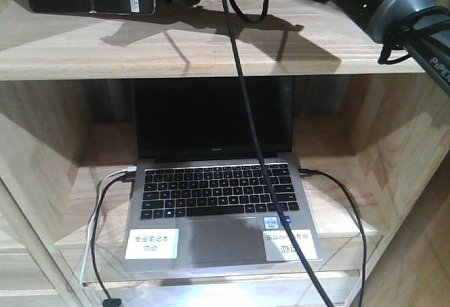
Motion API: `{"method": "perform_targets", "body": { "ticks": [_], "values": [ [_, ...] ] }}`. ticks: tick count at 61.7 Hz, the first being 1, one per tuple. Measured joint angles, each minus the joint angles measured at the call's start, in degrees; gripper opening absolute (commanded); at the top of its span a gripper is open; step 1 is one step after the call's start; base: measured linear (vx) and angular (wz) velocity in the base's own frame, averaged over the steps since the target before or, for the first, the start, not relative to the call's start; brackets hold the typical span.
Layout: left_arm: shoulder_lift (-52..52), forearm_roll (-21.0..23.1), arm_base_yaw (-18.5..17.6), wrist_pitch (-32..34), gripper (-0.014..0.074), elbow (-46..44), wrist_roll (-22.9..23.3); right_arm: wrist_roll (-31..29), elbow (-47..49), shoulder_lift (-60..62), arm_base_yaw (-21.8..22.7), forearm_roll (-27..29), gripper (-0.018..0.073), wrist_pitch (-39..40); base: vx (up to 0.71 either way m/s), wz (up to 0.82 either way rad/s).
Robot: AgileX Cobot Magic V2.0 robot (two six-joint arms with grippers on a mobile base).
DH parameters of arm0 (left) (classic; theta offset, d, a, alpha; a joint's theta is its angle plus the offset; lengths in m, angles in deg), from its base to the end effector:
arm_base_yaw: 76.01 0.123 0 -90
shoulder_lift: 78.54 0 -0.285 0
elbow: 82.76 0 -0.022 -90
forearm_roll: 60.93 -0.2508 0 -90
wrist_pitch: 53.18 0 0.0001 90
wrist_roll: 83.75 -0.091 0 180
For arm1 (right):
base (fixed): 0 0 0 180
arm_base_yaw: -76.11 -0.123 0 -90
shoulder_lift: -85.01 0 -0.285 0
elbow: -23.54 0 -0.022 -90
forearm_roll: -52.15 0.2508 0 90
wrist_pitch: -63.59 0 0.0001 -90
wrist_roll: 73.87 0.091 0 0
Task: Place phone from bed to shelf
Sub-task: 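Lower the phone flat onto the upper shelf and open the right gripper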
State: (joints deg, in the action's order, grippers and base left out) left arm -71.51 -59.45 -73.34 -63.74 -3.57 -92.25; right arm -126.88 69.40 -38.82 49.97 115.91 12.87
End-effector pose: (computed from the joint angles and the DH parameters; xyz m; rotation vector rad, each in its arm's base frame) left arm 0.0563 0.0022 0.1855 0.0681 1.6892 0.1232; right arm 0.3870 0.2604 0.4150 -0.9571 1.6351 1.0110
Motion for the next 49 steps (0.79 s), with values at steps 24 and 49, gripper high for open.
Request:
{"method": "perform_targets", "body": {
  "ticks": [24,49],
  "values": [
    [0.0,0.0,0.0,0.0,0.0001,0.0,0.0,0.06,0.1,-0.99,0.05,0.33,0.0099,0.75,0.0,0.0],
    [0.0,0.0,0.0,0.0,0.0001,0.0,0.0,2.85,0.1,-1.03,0.05,-4.71,0.0499,1.64,0.0,0.0]
  ]
}}
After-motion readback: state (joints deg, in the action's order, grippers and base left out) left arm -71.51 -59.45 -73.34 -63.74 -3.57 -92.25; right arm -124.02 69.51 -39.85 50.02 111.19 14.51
